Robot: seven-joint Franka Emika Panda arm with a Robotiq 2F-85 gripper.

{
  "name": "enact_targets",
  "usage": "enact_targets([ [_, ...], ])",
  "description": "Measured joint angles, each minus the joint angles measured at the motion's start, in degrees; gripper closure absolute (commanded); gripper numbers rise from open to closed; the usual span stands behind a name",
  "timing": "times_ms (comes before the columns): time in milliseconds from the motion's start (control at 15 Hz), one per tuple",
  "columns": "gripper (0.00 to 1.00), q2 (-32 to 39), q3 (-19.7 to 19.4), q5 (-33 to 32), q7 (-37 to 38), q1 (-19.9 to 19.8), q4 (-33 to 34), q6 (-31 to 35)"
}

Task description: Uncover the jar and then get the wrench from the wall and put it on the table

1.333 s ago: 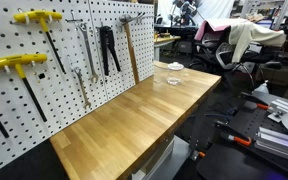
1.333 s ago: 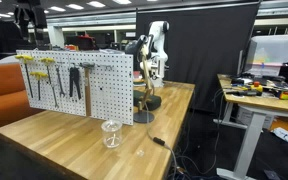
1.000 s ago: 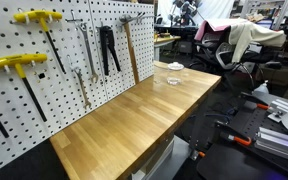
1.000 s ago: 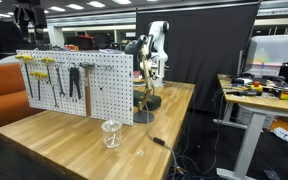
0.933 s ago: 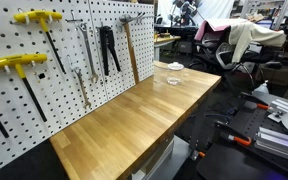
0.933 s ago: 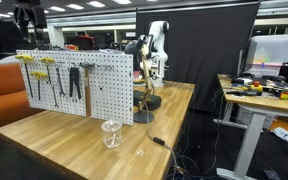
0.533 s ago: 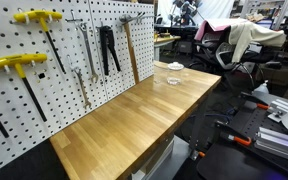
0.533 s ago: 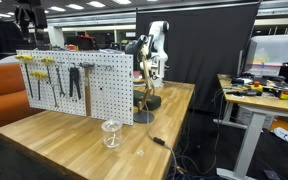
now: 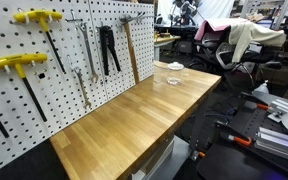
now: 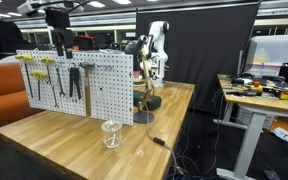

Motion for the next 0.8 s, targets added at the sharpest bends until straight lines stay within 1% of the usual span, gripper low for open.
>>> enact_targets([
  [200, 0.0, 6.0, -0.8, -3.8, 8.0, -2.4, 1.2, 4.2],
  [333, 0.0, 7.4, -1.1, -4.1, 8.3, -2.5, 1.5, 4.4],
  [467, 0.0, 6.7, -1.0, -4.1, 8.4, -1.9, 1.5, 4.4],
  [800, 0.0, 6.3, -1.1, -4.1, 8.4, -1.9, 1.4, 4.3],
])
